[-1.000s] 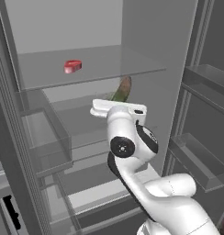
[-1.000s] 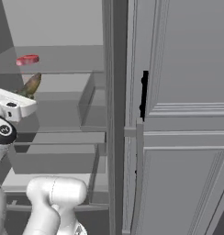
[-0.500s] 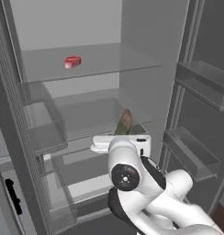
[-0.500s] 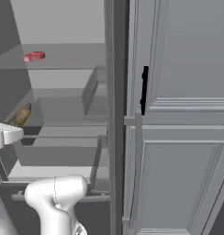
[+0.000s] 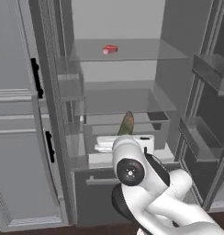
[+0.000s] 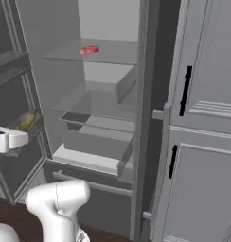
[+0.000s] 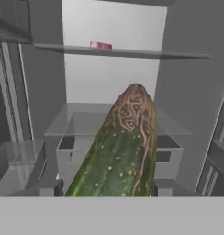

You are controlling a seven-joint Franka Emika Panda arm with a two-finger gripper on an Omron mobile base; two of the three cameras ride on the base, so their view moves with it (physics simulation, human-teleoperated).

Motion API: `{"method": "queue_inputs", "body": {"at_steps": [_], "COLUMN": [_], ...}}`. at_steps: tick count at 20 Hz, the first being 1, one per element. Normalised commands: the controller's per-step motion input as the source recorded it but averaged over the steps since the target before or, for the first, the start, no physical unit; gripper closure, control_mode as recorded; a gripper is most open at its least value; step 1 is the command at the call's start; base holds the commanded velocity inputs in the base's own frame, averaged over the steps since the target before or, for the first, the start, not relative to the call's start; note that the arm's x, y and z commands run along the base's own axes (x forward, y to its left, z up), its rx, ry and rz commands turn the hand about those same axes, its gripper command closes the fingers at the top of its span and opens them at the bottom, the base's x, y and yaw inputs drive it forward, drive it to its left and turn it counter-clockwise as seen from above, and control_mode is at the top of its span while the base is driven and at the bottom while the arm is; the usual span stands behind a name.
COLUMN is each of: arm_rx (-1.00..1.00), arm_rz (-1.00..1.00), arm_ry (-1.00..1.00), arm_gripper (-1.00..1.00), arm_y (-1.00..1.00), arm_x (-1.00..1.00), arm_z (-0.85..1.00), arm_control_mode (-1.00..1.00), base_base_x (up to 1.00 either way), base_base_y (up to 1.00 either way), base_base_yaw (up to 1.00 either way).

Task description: Place one cucumber and one steak in each tupperware on the nearby counter, to pack two identical lunches.

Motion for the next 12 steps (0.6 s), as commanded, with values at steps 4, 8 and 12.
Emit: {"method": "queue_inputs", "body": {"at_steps": [4,8,12], "arm_rx": [0.00,0.00,0.00], "arm_rz": [0.00,0.00,0.00], "arm_ry": [0.00,0.00,0.00], "arm_gripper": [1.00,1.00,1.00], "arm_y": [0.00,0.00,0.00], "arm_x": [0.00,0.00,0.00], "arm_z": [0.00,0.00,0.00], "arm_control_mode": [1.00,1.00,1.00], "base_base_x": [-0.28,-0.36,-0.20], "base_base_y": [0.00,0.00,0.01], "base_base_yaw": [0.59,0.55,0.71]}}
